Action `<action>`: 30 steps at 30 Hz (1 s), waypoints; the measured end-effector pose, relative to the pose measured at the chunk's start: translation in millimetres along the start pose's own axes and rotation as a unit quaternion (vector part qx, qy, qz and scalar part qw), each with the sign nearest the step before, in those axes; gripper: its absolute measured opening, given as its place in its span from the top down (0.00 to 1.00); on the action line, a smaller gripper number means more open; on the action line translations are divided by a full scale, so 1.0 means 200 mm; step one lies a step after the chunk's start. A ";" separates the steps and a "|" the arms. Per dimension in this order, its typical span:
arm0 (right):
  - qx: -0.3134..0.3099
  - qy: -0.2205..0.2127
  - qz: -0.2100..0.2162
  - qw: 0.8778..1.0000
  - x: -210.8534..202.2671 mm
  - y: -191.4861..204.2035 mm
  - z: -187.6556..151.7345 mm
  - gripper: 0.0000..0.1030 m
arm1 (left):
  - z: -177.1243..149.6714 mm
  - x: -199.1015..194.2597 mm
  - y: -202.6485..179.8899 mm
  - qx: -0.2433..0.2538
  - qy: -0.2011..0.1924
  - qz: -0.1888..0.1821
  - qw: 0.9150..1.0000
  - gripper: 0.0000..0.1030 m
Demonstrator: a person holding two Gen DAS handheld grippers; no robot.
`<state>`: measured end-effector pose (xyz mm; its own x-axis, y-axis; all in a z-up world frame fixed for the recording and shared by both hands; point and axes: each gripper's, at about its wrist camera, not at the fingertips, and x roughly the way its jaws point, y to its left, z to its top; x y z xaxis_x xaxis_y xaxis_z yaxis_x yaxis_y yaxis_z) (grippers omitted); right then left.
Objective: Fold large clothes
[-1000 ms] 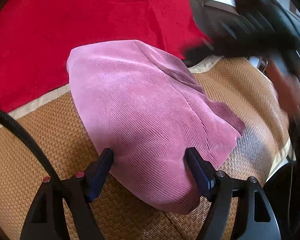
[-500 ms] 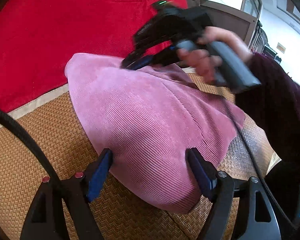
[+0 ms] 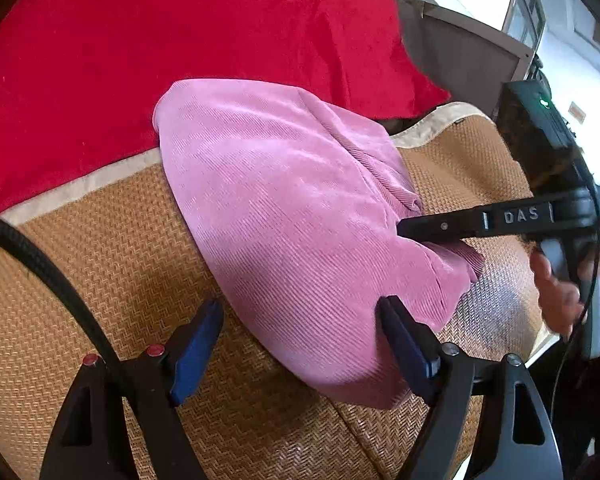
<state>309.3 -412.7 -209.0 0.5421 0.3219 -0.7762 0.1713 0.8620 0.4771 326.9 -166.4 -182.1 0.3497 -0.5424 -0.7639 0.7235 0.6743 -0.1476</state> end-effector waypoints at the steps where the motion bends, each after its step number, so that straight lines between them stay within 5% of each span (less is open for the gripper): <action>1: 0.000 -0.010 0.002 1.000 -0.02 0.00 -0.01 0.79 | 0.00 -0.01 -0.02 0.015 -0.007 0.017 1.000 0.20; 7: -0.014 -0.056 0.001 0.998 -0.35 -0.02 -0.08 0.78 | -0.01 -0.04 -0.08 0.038 -0.017 0.051 0.998 0.20; 11: -0.013 -0.040 -0.030 0.999 -0.27 -0.02 -0.11 0.79 | 0.02 -0.02 -0.08 0.042 -0.014 0.052 0.998 0.20; 16: 0.006 -0.011 -0.009 1.000 -0.16 -0.09 -0.09 0.79 | 0.03 0.00 -0.12 0.051 -0.016 0.062 0.997 0.20; 30: 0.001 -0.059 0.013 0.998 -0.35 -0.07 -0.10 0.79 | 0.08 -0.12 -0.17 0.058 -0.039 0.090 0.993 0.20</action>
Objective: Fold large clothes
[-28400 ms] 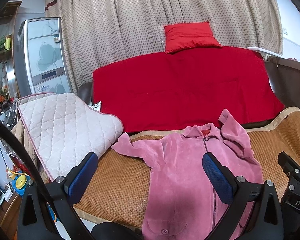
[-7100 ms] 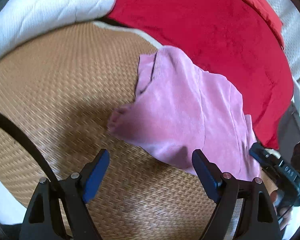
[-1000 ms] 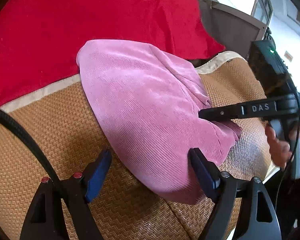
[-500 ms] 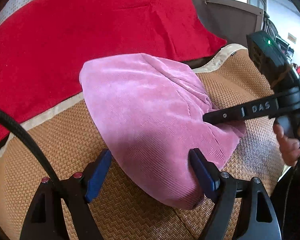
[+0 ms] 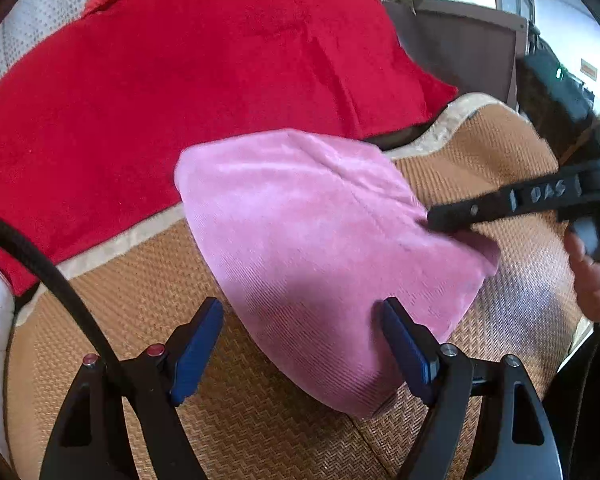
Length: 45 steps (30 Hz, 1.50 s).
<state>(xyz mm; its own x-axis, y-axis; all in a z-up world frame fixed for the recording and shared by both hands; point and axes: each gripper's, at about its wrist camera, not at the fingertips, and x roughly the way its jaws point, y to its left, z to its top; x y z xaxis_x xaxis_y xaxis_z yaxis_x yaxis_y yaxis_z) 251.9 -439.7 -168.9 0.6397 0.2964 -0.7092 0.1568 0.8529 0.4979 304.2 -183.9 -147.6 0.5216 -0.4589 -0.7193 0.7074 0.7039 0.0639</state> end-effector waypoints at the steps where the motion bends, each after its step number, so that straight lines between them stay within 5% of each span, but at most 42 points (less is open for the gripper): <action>1: 0.001 0.000 0.001 1.000 0.00 0.00 0.00 0.79 | 0.02 -0.03 0.02 -0.006 -0.012 -0.007 1.000 0.20; 5: -0.001 -0.010 0.003 1.000 -0.01 -0.01 0.00 0.78 | 0.06 -0.10 0.10 -0.035 -0.047 -0.002 0.998 0.20; 9: 0.007 -0.021 0.005 1.000 0.00 0.00 0.03 0.78 | 0.03 0.09 0.14 -0.031 -0.001 0.051 0.998 0.20; 10: 0.010 -0.013 -0.001 1.000 0.04 0.00 0.03 0.78 | 0.00 0.17 0.14 -0.031 0.024 0.048 0.998 0.20; 14: -0.003 0.020 -0.035 0.999 0.18 0.01 0.02 0.78 | -0.01 0.20 0.15 -0.055 0.021 0.040 0.997 0.17; 25: -0.010 -0.028 -0.030 0.999 0.07 0.04 0.03 0.78 | 0.00 0.14 0.08 -0.020 0.003 0.082 0.996 0.17; 30: -0.001 0.003 -0.051 0.999 0.19 0.01 0.03 0.77 | 0.01 0.14 0.07 -0.012 0.002 0.087 0.996 0.17; 45: -0.008 -0.012 -0.037 0.999 0.12 0.04 0.02 0.77 | 0.01 0.13 0.09 -0.014 0.003 0.090 0.996 0.17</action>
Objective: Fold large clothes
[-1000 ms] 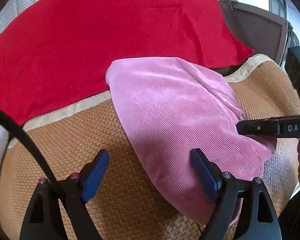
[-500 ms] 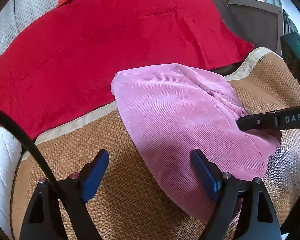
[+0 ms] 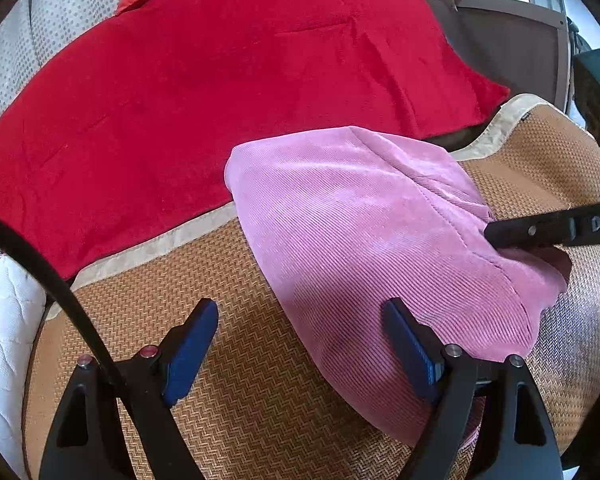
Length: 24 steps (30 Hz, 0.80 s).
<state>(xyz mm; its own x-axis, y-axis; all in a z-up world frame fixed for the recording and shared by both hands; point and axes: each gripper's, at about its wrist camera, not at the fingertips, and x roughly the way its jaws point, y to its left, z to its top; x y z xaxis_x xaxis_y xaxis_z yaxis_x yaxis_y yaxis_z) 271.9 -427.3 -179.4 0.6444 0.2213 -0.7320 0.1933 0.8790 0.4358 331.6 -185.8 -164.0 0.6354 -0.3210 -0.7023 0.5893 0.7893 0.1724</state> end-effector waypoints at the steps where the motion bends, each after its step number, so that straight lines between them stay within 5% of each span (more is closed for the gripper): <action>1: 0.001 -0.006 0.006 1.000 -0.02 0.00 0.00 0.76 | 0.00 0.00 0.00 -0.001 0.000 0.000 1.000 0.17; 10: 0.018 -0.060 0.032 0.997 -0.07 0.00 0.10 0.75 | 0.11 -0.05 0.10 -0.035 -0.036 0.032 0.998 0.17; 15: 0.037 -0.027 0.003 0.999 0.11 -0.04 0.16 0.75 | 0.08 0.17 0.08 -0.036 0.021 0.039 0.998 0.17; 24: 0.017 -0.032 0.002 0.999 0.05 0.01 0.12 0.74 | 0.07 0.09 0.08 -0.029 0.000 0.050 0.998 0.17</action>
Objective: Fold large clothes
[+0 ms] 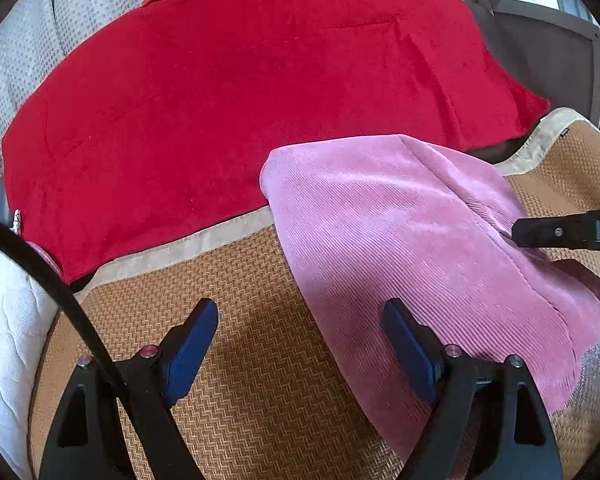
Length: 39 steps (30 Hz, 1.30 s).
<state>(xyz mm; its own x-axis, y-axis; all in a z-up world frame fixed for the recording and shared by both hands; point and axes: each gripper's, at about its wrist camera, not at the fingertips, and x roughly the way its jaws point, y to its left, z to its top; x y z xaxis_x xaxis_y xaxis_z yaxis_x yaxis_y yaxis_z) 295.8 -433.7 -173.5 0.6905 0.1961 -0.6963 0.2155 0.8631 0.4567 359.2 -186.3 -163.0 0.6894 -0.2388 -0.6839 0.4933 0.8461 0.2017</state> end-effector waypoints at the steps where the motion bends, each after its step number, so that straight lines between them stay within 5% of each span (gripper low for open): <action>1: -0.006 -0.004 0.001 1.000 -0.03 0.01 -0.01 0.74 | 0.00 -0.01 -0.01 0.002 -0.003 0.001 1.000 0.17; 10: -0.052 0.010 -0.009 0.999 -0.08 0.09 -0.11 0.74 | 0.01 -0.15 -0.02 0.015 -0.039 0.016 0.999 0.17; 17: -0.046 0.042 -0.012 0.998 0.02 0.06 -0.13 0.74 | -0.02 -0.04 -0.04 0.027 -0.006 0.019 0.999 0.17; 30: -0.051 0.011 -0.009 0.999 -0.12 0.05 -0.11 0.74 | -0.01 -0.07 -0.05 0.030 -0.015 0.022 0.999 0.17; 39: -0.060 0.039 -0.033 0.997 -0.04 0.04 -0.12 0.74 | -0.01 -0.06 -0.04 0.029 -0.013 0.021 0.999 0.17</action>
<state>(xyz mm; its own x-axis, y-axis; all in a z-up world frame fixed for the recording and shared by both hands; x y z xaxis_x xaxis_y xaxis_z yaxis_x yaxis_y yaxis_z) 274.7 -417.7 -178.2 0.6203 0.1684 -0.7660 0.1712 0.9240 0.3418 345.3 -189.0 -158.4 0.7232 -0.2177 -0.6555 0.4935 0.8268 0.2698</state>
